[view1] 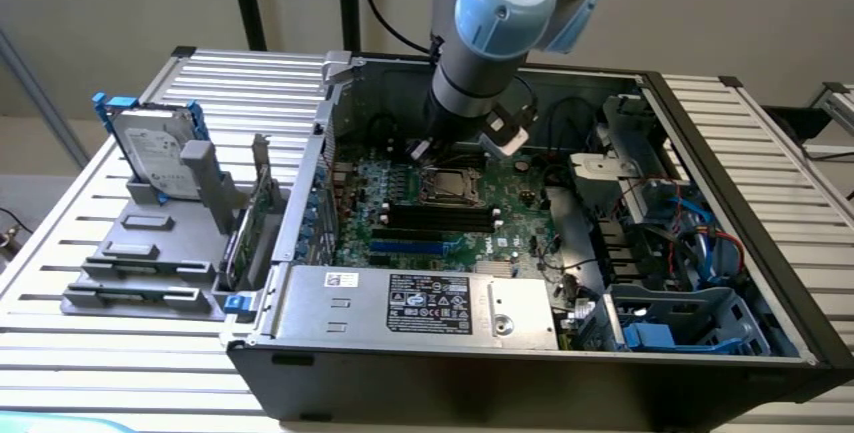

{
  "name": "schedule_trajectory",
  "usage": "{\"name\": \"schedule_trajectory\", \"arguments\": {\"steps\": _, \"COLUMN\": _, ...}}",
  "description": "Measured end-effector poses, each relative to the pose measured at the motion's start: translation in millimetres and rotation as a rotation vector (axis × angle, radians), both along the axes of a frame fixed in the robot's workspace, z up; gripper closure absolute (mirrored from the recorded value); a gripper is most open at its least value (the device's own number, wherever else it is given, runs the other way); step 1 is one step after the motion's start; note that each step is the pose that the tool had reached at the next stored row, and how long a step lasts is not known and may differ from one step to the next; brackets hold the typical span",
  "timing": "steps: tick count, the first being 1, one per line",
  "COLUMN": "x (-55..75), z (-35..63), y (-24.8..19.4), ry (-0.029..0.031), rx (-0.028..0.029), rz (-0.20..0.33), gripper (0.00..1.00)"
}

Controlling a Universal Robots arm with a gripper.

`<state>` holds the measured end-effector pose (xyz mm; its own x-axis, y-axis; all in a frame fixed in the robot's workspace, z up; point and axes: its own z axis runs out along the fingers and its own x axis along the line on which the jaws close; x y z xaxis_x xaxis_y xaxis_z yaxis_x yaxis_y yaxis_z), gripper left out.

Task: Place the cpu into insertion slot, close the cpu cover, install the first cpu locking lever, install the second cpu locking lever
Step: 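Install the first cpu locking lever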

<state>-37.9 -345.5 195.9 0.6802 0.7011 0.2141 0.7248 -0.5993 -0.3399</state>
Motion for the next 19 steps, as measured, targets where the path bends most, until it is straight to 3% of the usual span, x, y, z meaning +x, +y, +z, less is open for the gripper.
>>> {"name": "schedule_trajectory", "arguments": {"steps": 6, "x": 0.3, "z": -0.1, "y": 2.4, "ry": 0.0003, "rx": -0.0074, "rz": 0.0, "gripper": 0.89}}
{"name": "schedule_trajectory", "arguments": {"steps": 15, "x": 7.7, "z": -0.9, "y": 2.7, "ry": 0.0017, "rx": -0.0114, "rz": 0.0, "gripper": 0.89}}
{"name": "schedule_trajectory", "arguments": {"steps": 19, "x": 9.7, "z": -1.6, "y": 2.7, "ry": 0.0023, "rx": -0.0181, "rz": 0.0, "gripper": 0.89}}
